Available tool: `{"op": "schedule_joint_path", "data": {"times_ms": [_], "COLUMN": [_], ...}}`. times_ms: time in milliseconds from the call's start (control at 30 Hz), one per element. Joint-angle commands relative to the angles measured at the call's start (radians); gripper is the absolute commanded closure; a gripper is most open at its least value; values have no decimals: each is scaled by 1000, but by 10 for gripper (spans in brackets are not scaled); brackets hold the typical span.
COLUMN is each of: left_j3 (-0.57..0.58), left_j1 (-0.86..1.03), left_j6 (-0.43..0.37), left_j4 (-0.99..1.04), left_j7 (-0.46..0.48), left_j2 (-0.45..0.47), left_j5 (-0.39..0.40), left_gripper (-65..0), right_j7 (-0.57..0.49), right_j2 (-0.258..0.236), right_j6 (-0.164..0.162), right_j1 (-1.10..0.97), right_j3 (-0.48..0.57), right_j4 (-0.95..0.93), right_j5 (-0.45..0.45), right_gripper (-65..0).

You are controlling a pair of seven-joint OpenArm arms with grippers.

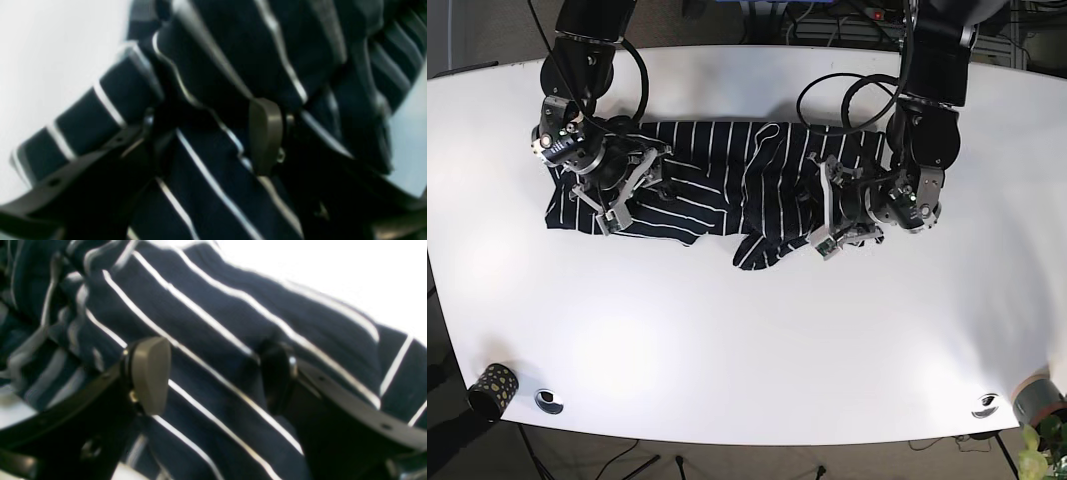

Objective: Fold the T-shirt properly

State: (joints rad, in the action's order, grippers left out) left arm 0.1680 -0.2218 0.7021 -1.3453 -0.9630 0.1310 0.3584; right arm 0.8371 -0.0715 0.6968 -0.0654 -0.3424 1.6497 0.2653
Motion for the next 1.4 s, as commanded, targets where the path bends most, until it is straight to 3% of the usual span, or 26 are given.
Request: {"op": "schedule_joint_path", "data": {"times_ms": [0, 167, 267, 467, 700, 933, 1067, 1267, 1367], "left_j3": [-6, -29, -87, -178, -299, -362, -371, -368, -367], "left_j1": [-63, -100, -74, -6, 94, 124, 118, 123, 123], "left_j6": [-4, -4, -4, -4, -4, -4, -4, -4, -4], "left_j4": [74, 57, -76, -302, -376, -290, -225, -132, -84], "left_j7": [34, 26, -27, -84, -81, -80, -78, 23, 25], "left_j2": [5, 5, 5, -1, 3, 0, -1, -1, -1], "left_j5": [-9, -6, -6, -6, -12, -11, -11, -14, -14], "left_gripper": [-312, -312, -312, -312, -312, -312, -312, -312, -312], "right_j7": [18, 212, 264, 305, 308, 308, 305, 304, 302], "right_j2": [-15, -66, -84, -162, -253, -251, -216, -162, -153], "right_j6": [1, 1, 1, 1, 1, 1, 1, 1, 1], "right_j1": [19, 91, 112, 137, 108, 101, 78, 77, 83], "right_j3": [-65, -248, -340, -467, -524, -511, -442, -375, -346], "right_j4": [40, 39, 33, -133, -423, -490, -484, -484, -484], "right_j5": [107, 337, 395, 447, 647, 659, 661, 661, 661], "right_gripper": [-400, -400, -403, -403, -403, -401, -401, -401, -387]}}
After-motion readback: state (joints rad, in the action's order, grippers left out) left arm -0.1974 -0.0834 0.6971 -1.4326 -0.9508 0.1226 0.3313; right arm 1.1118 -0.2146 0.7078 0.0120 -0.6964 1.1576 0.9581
